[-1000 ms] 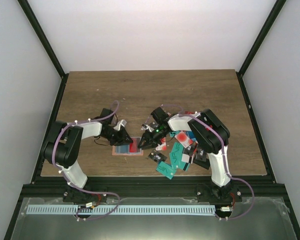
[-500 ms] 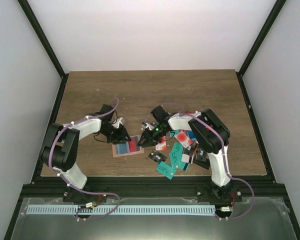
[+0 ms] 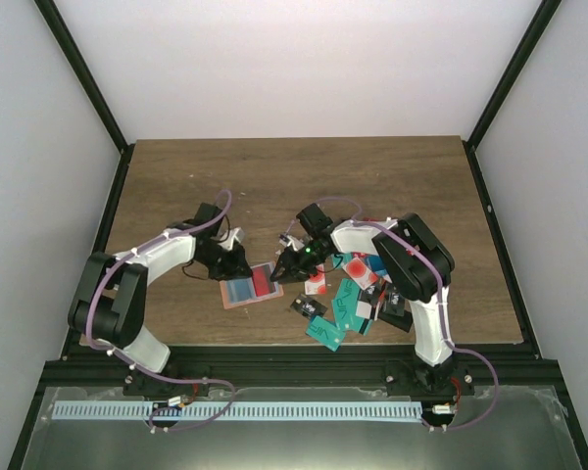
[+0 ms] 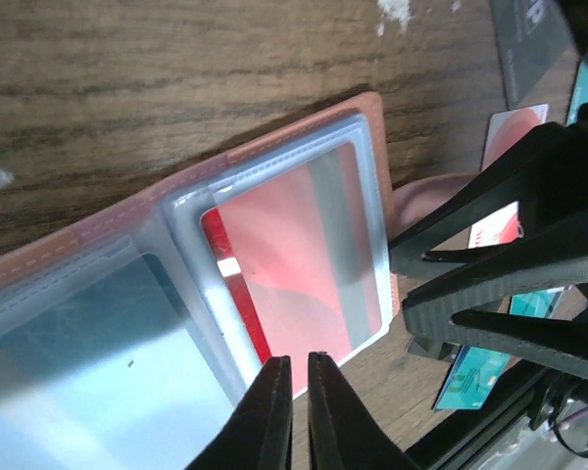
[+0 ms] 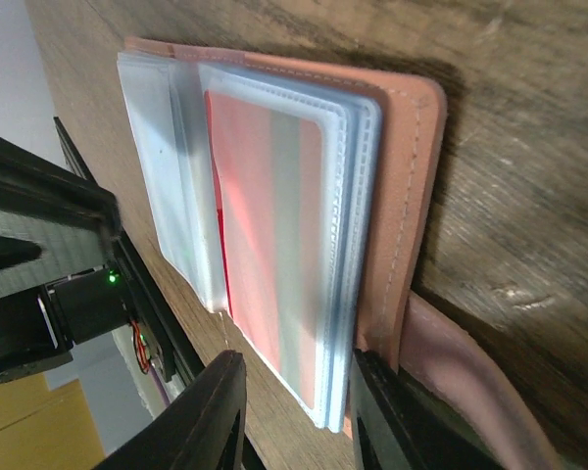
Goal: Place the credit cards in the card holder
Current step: Insert the credit card into the card holder.
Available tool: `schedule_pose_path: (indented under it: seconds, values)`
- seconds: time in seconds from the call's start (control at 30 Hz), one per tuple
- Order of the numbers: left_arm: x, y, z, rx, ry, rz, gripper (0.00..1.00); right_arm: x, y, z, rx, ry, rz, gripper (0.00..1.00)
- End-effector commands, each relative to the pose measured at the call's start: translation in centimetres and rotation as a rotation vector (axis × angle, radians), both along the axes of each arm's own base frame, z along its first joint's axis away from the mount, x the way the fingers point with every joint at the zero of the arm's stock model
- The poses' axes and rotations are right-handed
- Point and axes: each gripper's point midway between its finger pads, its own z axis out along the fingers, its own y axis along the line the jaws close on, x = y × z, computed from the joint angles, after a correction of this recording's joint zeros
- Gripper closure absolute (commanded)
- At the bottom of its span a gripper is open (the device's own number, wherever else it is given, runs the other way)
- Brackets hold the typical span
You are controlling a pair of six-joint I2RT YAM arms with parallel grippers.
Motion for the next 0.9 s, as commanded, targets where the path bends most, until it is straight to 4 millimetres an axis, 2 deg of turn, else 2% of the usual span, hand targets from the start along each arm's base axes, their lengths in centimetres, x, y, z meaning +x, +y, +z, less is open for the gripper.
schedule_pose_path:
  seconds: [0.0,0.23,0.87]
  values:
    - [-0.5,-0.3,-1.2,0.006,0.001,-0.015,0.94,1.5,0.1,1.8,-0.001,-0.069,-0.033,0.66]
    - [-0.6,-0.6,-2.8,0.035,0.015,-0.032,0.96,1.1,0.8,2.7,0.045,-0.065,-0.014,0.66]
    - [-1.3,0.0,-5.1,0.096,0.045,-0.053,0.96,0.9,2.1,1.8,0.054,-0.037,0.010,0.67]
